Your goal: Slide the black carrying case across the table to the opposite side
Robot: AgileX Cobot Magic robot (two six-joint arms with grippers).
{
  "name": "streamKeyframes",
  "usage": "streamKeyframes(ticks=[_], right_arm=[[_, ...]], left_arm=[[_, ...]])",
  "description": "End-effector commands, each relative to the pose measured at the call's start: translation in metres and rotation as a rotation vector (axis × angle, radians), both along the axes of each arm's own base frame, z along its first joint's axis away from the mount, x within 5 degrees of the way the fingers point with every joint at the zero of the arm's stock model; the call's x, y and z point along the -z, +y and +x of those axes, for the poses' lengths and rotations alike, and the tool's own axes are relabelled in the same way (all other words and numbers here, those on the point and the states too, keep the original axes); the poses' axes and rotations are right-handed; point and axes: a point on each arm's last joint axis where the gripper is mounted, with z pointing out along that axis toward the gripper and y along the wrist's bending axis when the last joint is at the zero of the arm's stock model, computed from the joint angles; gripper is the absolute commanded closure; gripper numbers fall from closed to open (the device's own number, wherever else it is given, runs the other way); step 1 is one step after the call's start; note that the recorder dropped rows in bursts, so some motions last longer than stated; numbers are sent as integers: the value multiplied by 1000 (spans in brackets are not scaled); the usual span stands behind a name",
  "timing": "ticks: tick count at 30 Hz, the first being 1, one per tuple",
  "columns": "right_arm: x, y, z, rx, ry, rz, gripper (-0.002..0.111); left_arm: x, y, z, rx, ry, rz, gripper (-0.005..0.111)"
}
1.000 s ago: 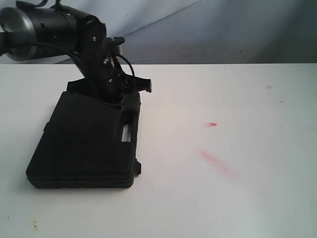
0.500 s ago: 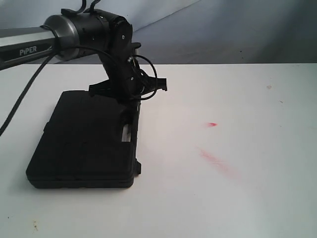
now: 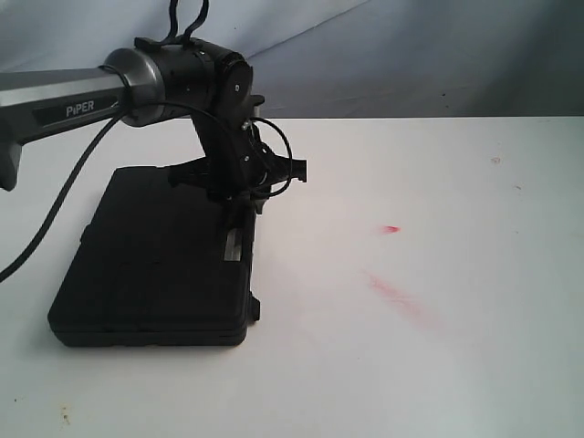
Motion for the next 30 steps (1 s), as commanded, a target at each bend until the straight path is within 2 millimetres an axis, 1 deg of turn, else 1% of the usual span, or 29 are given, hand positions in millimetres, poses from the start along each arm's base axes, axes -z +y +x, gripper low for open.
streamKeyframes(ticks=[1,3,4,10,15,19,21,23,25,27,30], right_arm=[[1,0,0,6,-5,-2,108],[1,0,0,6,-5,-2,108],[1,0,0,6,-5,-2,108],[1,0,0,6,-5,-2,108],[1,0,0,6,-5,-2,108],[1,0,0,6,-5,-2,108],[1,0,0,6,-5,-2,108],[1,0,0,6,-5,-2,108],[1,0,0,6,-5,-2,108],[1,0,0,6,-5,-2,108],[1,0,0,6,-5,-2,108]], left_arm=[[1,-2,2,15,-22,2,71],[5,-3,2,15,-16,6,71],[12,-3,2,14,-5,8,71],[31,-3,2,13,33,29,71],[38,-3,2,13,46,35,71],[39,-3,2,13,48,36,72],[41,-3,2,13,57,42,76],[42,-2,1,12,69,49,84],[42,-3,1,12,68,49,97],[42,-3,1,12,68,49,107],[42,-4,0,-6,82,25,107]])
